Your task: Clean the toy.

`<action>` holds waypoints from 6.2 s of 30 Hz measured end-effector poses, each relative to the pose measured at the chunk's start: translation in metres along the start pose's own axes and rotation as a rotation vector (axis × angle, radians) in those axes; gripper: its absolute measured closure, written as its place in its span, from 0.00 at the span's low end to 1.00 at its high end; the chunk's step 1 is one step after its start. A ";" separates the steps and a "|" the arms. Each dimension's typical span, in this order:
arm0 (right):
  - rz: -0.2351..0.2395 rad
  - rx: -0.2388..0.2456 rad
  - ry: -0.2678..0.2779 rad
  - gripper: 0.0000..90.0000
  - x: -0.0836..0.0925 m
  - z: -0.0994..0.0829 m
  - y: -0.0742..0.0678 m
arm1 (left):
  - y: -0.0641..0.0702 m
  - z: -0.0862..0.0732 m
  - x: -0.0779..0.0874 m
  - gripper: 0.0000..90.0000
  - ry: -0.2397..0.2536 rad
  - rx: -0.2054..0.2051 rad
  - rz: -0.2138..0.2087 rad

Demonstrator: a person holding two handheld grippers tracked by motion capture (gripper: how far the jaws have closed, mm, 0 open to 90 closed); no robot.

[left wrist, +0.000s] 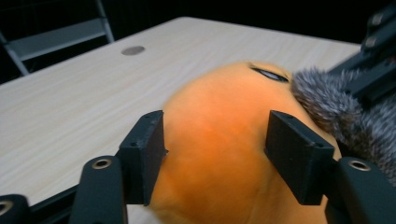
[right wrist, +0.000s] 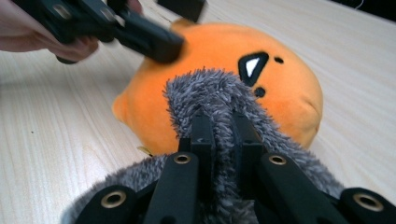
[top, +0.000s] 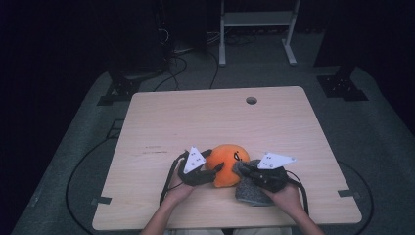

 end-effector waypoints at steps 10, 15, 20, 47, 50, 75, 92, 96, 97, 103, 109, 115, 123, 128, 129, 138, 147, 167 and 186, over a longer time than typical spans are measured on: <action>0.038 0.114 0.061 0.90 0.014 0.022 -0.035 | -0.003 -0.002 -0.004 0.60 -0.011 0.087 -0.048; 0.051 0.171 -0.030 0.90 -0.014 0.015 -0.052 | -0.003 -0.002 -0.003 0.60 -0.014 0.088 -0.059; 0.066 0.150 -0.073 0.90 -0.021 0.003 -0.044 | -0.003 -0.004 -0.004 0.58 -0.029 0.066 -0.052; 0.084 -0.034 -0.030 0.90 0.005 -0.011 -0.003 | -0.005 -0.004 -0.006 0.36 -0.071 0.130 -0.078; 0.069 -0.036 0.028 0.90 0.019 -0.003 0.003 | 0.001 -0.003 -0.006 0.42 -0.074 0.092 -0.087; 0.060 -0.098 0.097 0.90 0.039 0.008 0.024 | 0.028 0.001 -0.007 0.44 -0.068 -0.075 -0.224; 0.078 -0.116 0.083 0.91 0.043 -0.002 0.021 | 0.039 0.014 -0.009 0.48 -0.029 -0.185 -0.171; 0.077 -0.166 0.102 0.91 0.040 0.000 0.032 | 0.040 0.010 -0.009 0.46 -0.026 -0.264 -0.186; 0.079 -0.169 0.093 0.91 0.037 -0.001 0.032 | 0.038 0.008 -0.008 0.43 -0.035 -0.239 -0.193; 0.106 -0.138 0.085 0.91 0.031 0.001 0.018 | 0.031 0.015 -0.006 0.17 -0.041 -0.074 -0.232; 0.089 -0.137 0.058 0.91 0.034 -0.006 0.022 | 0.031 0.009 -0.004 0.39 -0.049 -0.091 -0.239; 0.080 -0.198 0.062 0.91 0.037 -0.011 0.034 | 0.027 0.006 -0.001 0.44 -0.057 -0.076 -0.258; 0.132 -0.162 0.044 0.91 0.028 -0.003 0.019 | 0.018 0.018 0.002 0.18 -0.049 0.075 -0.303; 0.148 -0.151 0.026 0.91 0.030 -0.008 0.014 | 0.026 0.009 -0.005 0.32 -0.105 0.031 -0.295; 0.142 -0.150 0.024 0.91 0.031 -0.009 0.015 | 0.028 0.010 -0.004 0.40 -0.097 -0.017 -0.279; 0.110 -0.156 0.039 0.91 0.029 -0.011 0.013 | 0.024 0.017 0.000 0.30 -0.018 -0.042 -0.268; 0.118 -0.147 0.024 0.91 0.026 -0.013 0.012 | 0.017 0.009 0.002 0.41 -0.065 0.041 -0.271; 0.143 -0.141 0.011 0.91 0.025 -0.010 0.010 | 0.017 0.008 -0.002 0.31 -0.163 0.131 -0.353; 0.062 -0.175 -0.033 0.91 0.014 -0.023 0.025 | 0.010 -0.002 0.005 0.40 -0.062 -0.028 -0.291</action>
Point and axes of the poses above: each handheld gripper's, and its own axes: x roughly backward along the jaws, z roughly out of its top, y roughly to its right, the point moved 3 cm from there along -x, roughly forward along the jaws, and after that the axes turned 3 degrees about -z, right-handed, at the moved point
